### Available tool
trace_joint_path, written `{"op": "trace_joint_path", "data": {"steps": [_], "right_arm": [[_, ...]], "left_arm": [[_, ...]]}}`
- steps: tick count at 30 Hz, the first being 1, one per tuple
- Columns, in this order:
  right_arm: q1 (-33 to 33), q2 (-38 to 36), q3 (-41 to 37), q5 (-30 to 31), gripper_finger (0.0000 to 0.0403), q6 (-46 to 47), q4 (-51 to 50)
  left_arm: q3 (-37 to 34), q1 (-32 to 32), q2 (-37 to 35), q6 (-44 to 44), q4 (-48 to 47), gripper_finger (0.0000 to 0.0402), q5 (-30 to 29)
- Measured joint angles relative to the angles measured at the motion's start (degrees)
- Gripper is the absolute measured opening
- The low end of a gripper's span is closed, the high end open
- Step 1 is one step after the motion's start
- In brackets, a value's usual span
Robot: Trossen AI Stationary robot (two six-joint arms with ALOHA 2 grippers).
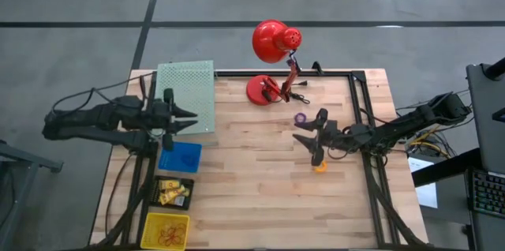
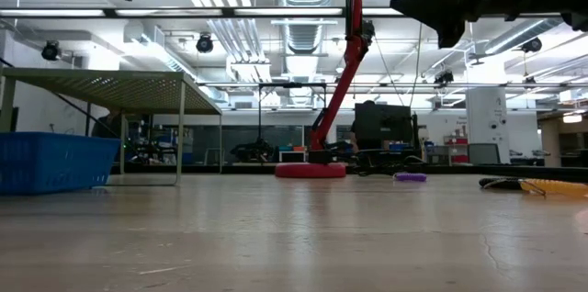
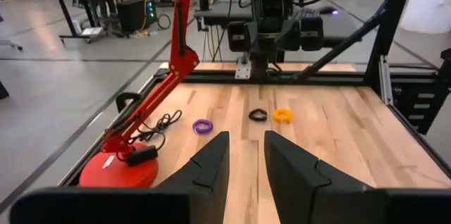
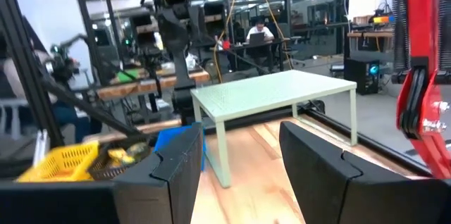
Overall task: Pick & Place Office Desk Supplies
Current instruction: Put the purple spring rubber band into the blue bin
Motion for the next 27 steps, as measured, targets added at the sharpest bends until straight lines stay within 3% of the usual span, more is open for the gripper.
{"op": "trace_joint_path", "data": {"steps": [7,10,14,21,24,27], "right_arm": [[0.2,-0.2,3.3,-2.1,0.0185,6.5,-2.5],[0.1,-0.3,6.9,-1.7,0.0185,6.6,-10.4],[0.0,-0.7,16.6,1.1,0.0185,12.4,-36.0],[-0.3,2.0,38.9,10.5,0.0185,34.9,-91.5],[-0.6,3.2,45.7,10.3,0.0185,43.3,-105.2],[-0.7,3.9,50.7,10.1,0.0185,46.0,-110.6]], "left_arm": [[-1.1,0.0,-0.9,0.0,1.0,0.0097,0.0],[-1.2,0.0,-0.9,0.0,1.3,0.0097,-0.2],[-1.1,0.0,-0.9,0.0,1.3,0.0097,-0.2],[-1.1,0.0,-0.9,0.0,1.3,0.0097,-0.2],[-1.6,0.0,-0.9,0.0,1.3,0.0097,-0.2],[-2.4,0.0,-0.8,0.0,0.7,0.0097,-0.2]]}}
